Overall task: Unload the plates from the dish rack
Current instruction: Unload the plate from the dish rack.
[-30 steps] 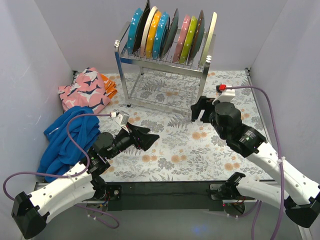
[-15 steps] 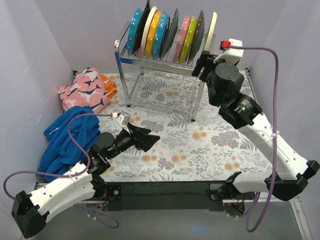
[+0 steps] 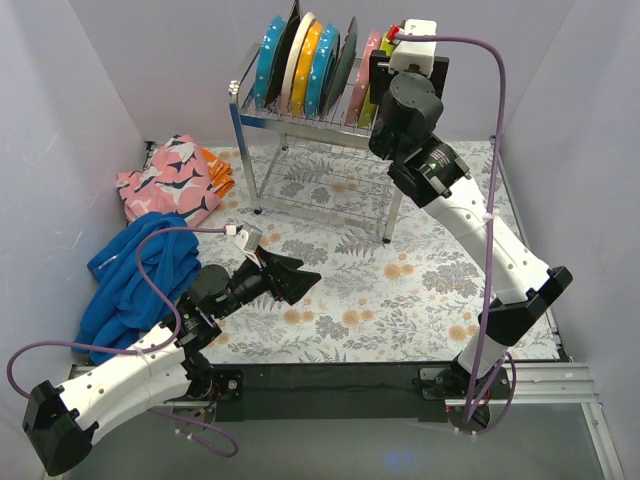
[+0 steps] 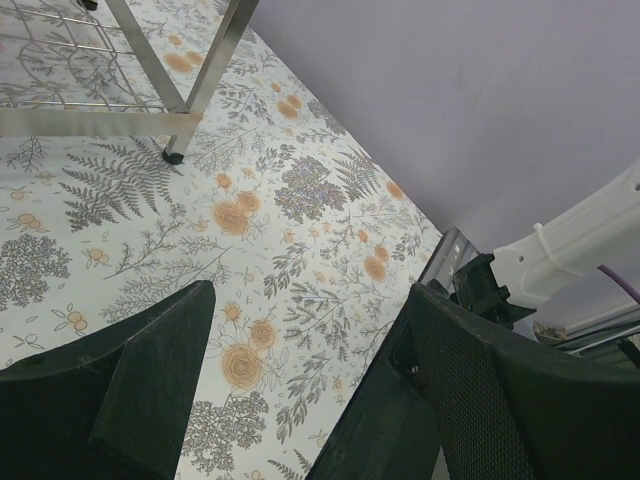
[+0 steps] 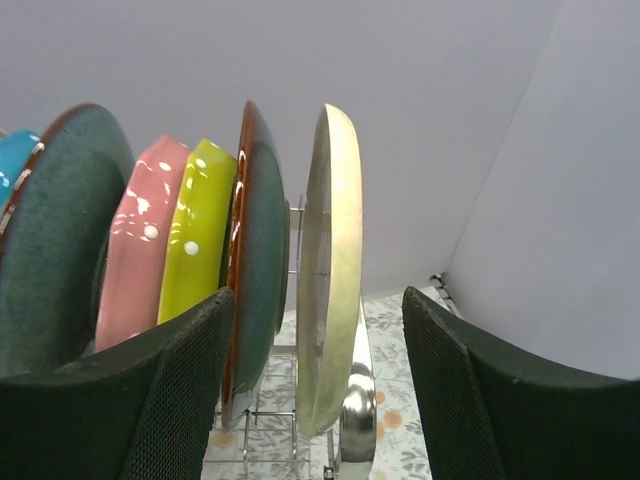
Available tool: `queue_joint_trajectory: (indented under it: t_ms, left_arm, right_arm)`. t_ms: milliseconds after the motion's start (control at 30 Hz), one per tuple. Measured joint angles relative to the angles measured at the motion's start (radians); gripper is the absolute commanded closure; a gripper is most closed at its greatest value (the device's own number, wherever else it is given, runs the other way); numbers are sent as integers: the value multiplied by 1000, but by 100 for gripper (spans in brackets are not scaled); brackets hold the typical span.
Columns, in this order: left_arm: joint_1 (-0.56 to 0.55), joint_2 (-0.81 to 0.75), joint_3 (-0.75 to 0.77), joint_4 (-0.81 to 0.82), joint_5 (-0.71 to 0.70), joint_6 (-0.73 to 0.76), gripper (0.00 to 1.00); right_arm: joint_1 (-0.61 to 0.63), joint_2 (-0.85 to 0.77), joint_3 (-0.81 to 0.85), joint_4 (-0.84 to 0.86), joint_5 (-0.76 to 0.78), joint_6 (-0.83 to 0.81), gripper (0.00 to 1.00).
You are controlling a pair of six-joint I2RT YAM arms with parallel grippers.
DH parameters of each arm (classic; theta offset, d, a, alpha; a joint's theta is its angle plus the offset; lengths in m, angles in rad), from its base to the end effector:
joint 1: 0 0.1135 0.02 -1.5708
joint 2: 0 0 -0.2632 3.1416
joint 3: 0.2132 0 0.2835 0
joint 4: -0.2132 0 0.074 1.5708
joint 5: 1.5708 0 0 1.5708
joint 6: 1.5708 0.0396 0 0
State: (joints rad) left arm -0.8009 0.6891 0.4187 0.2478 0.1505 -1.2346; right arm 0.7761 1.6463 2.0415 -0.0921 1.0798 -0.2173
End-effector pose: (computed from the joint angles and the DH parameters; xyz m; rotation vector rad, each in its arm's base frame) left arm 0.1440 -0.1571 0.2621 -0.2682 1.8595 -1.6329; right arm 0.2820 0.2279 0.5656 0.2669 1.4083 -0.2231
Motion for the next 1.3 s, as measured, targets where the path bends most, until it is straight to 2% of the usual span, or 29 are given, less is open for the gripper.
queue_joint_trajectory:
  t_ms: [433,767,1300]
  left_arm:
    - [-1,8,0,0,3,0,24]
    - [-1,10,0,0,3,0,23]
    - [-1,10,0,-1,3,0,23]
  right_arm:
    - [-55,26,0,22,78,-72,37]
    - [-63,52,-3,36,85,-58,39]
    - [-106,100,-3,-37,68,95,42]
